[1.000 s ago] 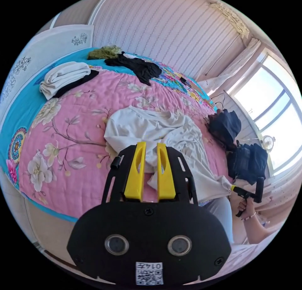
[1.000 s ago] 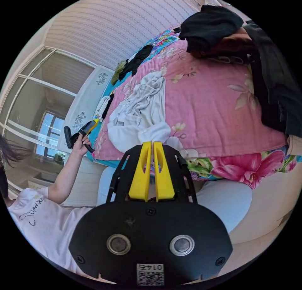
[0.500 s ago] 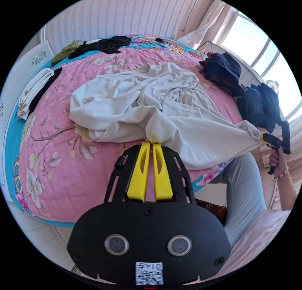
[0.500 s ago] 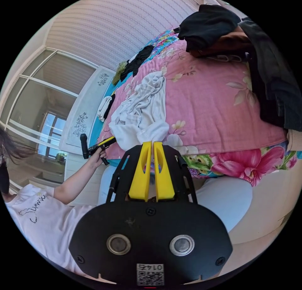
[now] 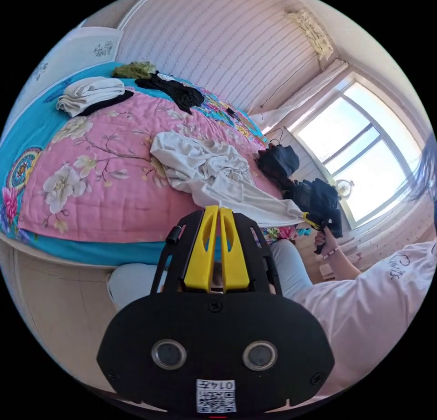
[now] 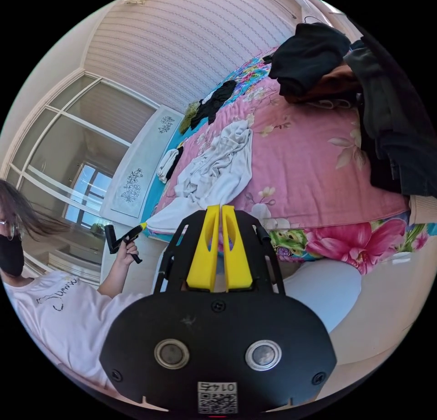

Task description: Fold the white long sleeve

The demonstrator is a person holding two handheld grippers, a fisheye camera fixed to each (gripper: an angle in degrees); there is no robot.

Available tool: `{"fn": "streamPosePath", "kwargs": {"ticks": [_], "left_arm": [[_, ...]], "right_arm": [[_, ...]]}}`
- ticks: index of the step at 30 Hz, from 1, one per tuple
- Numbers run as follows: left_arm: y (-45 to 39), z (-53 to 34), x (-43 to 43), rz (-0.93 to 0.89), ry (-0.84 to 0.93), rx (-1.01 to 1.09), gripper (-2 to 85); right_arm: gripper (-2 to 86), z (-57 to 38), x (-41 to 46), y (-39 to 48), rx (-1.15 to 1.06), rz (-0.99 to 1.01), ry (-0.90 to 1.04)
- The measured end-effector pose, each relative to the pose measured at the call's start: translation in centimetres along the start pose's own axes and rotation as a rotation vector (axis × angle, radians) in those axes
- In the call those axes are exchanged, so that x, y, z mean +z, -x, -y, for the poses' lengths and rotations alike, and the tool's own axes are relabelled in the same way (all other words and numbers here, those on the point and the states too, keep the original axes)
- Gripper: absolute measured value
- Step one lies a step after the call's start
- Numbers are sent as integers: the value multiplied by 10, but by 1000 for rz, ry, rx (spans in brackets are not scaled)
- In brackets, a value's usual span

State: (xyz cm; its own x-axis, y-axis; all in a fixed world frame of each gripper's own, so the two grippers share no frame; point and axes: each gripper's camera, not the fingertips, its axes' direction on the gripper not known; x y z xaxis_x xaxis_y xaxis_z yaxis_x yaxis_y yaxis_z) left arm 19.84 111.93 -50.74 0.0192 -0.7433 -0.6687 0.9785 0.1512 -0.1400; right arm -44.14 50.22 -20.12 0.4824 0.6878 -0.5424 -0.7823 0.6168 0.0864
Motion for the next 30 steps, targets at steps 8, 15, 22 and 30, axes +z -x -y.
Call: {"fn": "streamPosePath", "kwargs": {"ticks": [8,15,22,30], "left_arm": [[-73,-13,-185,-147,-464,197,-10],[-170,10,-348,-125,-797,556,-10],[-209,62,-430,2,-874,604,-10],[-133,198,-308,84,-542,261,-10]], "right_arm": [[0,-14,-75,62,-217,233,-156],[-1,11,-221,224,-737,410,-406],[-2,33,-308,341,-965,353,-522],[-3,179,-161,331,-637,-312,-155]]}}
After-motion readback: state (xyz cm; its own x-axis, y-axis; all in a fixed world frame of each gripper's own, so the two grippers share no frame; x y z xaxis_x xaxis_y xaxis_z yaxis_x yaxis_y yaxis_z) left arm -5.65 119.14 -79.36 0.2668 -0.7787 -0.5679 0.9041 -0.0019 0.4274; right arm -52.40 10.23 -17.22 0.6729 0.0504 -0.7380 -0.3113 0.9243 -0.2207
